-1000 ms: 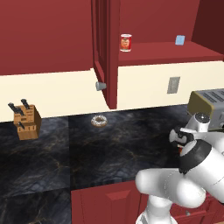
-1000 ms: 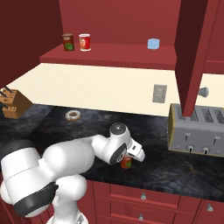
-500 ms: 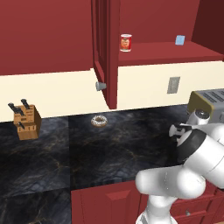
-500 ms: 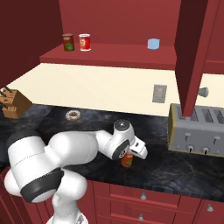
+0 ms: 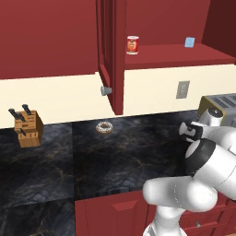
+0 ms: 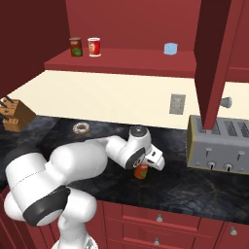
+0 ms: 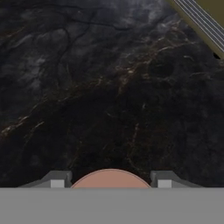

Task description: Pick the cans from the counter and place them in their designated side in the cabinet.

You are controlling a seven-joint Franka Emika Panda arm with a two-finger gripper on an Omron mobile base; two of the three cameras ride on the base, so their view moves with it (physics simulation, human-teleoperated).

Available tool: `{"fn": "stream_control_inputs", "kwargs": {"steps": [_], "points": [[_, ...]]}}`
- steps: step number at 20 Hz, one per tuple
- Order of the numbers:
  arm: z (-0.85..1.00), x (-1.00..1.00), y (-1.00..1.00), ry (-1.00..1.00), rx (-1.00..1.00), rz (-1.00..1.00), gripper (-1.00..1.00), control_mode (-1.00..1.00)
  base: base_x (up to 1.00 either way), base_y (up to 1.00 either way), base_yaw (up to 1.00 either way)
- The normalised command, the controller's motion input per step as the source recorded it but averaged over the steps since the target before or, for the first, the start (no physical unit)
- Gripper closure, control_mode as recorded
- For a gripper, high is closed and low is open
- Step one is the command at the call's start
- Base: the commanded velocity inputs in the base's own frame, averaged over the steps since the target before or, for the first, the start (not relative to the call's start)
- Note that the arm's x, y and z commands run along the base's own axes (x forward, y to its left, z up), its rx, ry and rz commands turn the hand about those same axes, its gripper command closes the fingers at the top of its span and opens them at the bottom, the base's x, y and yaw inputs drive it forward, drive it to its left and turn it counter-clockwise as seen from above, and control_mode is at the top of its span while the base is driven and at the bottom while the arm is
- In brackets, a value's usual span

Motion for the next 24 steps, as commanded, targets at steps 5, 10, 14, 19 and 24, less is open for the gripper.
{"fn": "stream_control_inputs", "kwargs": {"steps": [5, 10, 14, 19, 24], "points": [[0.25, 0.01, 0.0, 0.0, 0.03, 0.0, 1.0, -1.0, 0.0, 0.0, 0.0], [0.2, 0.0, 0.0, 0.0, 0.03, 0.0, 1.0, -1.0, 0.0, 0.0, 0.0], [0.17, 0.0, 0.08, -0.02, 0.01, 0.0, 1.0, -1.0, 0.0, 0.0, 0.0], [0.18, -0.03, 0.15, -0.04, 0.0, 0.0, 1.0, -1.0, 0.0, 0.0, 0.0], [0.2, -0.1, 0.1, -0.09, 0.0, 0.0, 1.0, -1.0, 0.0, 0.0, 0.0]]}}
